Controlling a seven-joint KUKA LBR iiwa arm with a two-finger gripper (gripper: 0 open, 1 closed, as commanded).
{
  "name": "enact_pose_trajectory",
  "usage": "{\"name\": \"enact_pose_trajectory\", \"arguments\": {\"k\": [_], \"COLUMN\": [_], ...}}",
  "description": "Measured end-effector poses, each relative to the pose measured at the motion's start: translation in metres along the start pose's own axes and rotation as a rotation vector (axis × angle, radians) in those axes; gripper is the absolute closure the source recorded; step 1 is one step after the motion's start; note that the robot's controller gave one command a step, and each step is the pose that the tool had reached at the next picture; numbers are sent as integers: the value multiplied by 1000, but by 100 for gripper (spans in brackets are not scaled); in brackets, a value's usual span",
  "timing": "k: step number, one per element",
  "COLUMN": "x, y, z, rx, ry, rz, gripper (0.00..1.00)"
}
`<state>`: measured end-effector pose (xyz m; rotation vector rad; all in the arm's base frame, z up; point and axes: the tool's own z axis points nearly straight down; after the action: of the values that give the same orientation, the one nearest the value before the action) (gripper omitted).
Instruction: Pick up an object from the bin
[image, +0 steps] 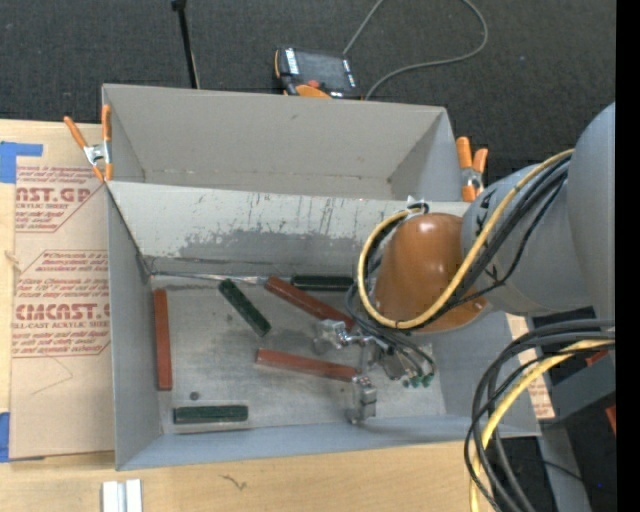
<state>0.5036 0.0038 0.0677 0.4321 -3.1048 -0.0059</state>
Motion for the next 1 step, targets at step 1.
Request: {"name": "enact_pose_trajectory", "arguments": {"k": [1], "x": [-2], "y": [-2], "z": [-5], "rx": [3], "ry": [-7], "rz": [2], "gripper": [100]}}
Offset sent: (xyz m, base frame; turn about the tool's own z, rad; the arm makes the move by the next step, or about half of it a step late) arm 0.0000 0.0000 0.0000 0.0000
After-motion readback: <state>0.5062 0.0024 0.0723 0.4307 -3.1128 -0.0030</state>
